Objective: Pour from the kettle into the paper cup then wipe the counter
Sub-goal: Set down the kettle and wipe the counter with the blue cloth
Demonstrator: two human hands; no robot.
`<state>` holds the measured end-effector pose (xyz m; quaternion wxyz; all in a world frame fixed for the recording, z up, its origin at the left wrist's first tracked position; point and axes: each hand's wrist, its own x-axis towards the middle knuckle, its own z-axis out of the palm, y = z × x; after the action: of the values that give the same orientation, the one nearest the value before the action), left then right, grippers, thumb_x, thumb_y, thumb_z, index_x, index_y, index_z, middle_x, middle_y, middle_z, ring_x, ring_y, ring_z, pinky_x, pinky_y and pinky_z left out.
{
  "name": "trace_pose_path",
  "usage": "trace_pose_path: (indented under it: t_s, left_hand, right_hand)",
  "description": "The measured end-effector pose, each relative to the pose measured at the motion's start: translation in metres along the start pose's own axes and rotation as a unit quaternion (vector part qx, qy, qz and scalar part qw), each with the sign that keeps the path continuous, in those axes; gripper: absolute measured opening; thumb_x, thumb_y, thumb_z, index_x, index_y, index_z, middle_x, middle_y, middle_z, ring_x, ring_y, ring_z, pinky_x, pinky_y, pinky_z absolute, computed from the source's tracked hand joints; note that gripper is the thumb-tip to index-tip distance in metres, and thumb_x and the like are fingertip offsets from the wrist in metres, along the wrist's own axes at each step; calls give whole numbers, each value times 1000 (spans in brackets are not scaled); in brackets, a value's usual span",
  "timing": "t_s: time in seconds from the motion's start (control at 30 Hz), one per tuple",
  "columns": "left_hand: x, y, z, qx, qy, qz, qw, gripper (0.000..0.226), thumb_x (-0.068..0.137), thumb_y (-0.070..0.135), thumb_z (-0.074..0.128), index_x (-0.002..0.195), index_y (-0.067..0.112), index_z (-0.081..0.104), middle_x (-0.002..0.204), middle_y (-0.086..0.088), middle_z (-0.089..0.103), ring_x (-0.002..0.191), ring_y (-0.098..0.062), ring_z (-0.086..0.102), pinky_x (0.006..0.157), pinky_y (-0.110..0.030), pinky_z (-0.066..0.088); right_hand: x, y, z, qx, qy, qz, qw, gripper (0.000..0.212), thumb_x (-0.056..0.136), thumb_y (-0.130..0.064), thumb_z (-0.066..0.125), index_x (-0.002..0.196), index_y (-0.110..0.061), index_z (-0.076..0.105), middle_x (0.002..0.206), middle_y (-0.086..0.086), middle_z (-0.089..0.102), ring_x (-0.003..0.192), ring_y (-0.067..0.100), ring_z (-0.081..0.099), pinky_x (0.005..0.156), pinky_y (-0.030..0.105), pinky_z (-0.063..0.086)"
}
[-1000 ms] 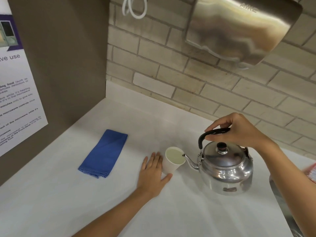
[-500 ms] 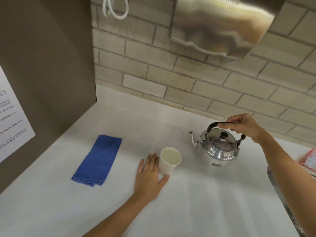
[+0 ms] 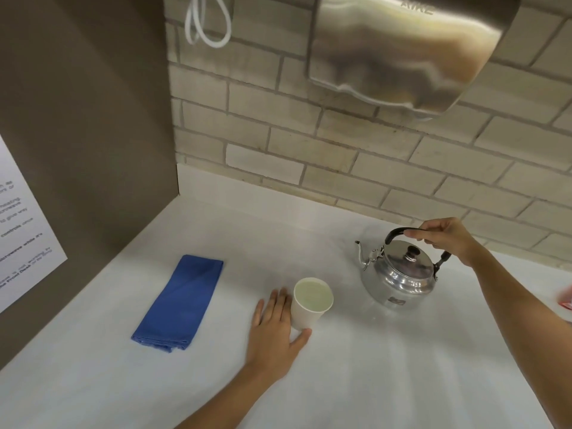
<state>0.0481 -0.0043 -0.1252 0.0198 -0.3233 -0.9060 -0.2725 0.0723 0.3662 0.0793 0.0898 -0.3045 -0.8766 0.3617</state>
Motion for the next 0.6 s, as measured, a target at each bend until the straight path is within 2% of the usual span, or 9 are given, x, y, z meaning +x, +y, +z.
trace_pose_path:
  t_s: [0.13, 0.27, 0.3, 0.37, 0.4, 0.43, 0.5, 0.53, 0.6]
  left_hand:
    - [0, 0, 0, 5, -6, -1, 1000, 84, 89, 67, 27, 153, 14, 12, 162, 2, 16, 150, -10, 5, 123, -33, -4]
    - [1, 0, 0, 0, -11, -6, 1000, 84, 89, 66, 30, 153, 14, 14, 162, 2, 18, 150, -10, 6, 123, -33, -4]
    - [1, 0, -1, -2, -17, -8, 1000, 83, 89, 66, 31, 153, 14, 14, 162, 3, 17, 149, -9, 5, 122, -33, -5]
    - [3, 0, -5, -17, -29, -5, 999, 82, 89, 63, 37, 152, 15, 16, 162, 4, 18, 149, -9, 6, 122, -32, -4]
    - [4, 0, -9, -41, -35, -3, 999, 80, 89, 59, 43, 152, 15, 19, 161, 3, 21, 149, -10, 9, 123, -33, -1]
    - [5, 0, -15, -88, -39, -4, 995, 77, 88, 52, 52, 150, 14, 25, 159, 0, 28, 148, -14, 16, 123, -36, 5]
    - [4, -3, -30, -219, -38, -15, 975, 66, 85, 33, 67, 142, 15, 39, 146, -3, 46, 138, -21, 38, 117, -40, 26]
    - [2, -7, -38, -272, -34, -22, 962, 64, 83, 25, 70, 139, 16, 42, 142, -1, 50, 133, -19, 44, 113, -39, 34]
    - [-6, -18, -55, -309, -33, -38, 950, 67, 85, 19, 71, 143, 20, 39, 146, 5, 45, 135, -12, 41, 115, -35, 34]
  right_hand:
    - [0, 7, -1, 1, 13, 4, 1000, 27, 70, -31, 89, 68, -7, 76, 52, 0, 54, 62, 18, 48, 60, 26, 40]
    - [-12, 9, -2, -8, 25, 2, 1000, 35, 64, -45, 87, 79, -15, 80, 64, 5, 59, 71, 21, 51, 65, 28, 41]
    - [-16, 8, -1, -18, 27, 3, 999, 39, 60, -50, 86, 84, -20, 80, 70, 3, 65, 76, 21, 56, 71, 29, 45]
    - [-24, 3, 3, -61, 56, -1, 997, 45, 64, -51, 87, 101, -28, 77, 94, 1, 72, 94, 22, 63, 94, 40, 49]
    - [-28, -2, 6, -82, 80, -14, 993, 46, 69, -49, 87, 108, -30, 75, 102, 3, 71, 100, 23, 63, 100, 45, 47]
    - [-32, -9, 9, -92, 100, -38, 990, 47, 71, -47, 86, 113, -29, 73, 106, 4, 70, 102, 24, 63, 99, 46, 46]
    - [-47, -30, 19, -101, 127, -88, 983, 45, 74, -43, 86, 114, -28, 72, 107, 5, 70, 102, 18, 61, 90, 38, 44]
    - [-56, -42, 26, -106, 139, -106, 979, 42, 74, -43, 85, 112, -29, 72, 105, 2, 70, 101, 15, 60, 89, 37, 42]
    - [-75, -68, 43, -91, 145, -145, 975, 36, 77, -38, 85, 109, -27, 74, 107, 1, 71, 103, 18, 63, 96, 43, 47]
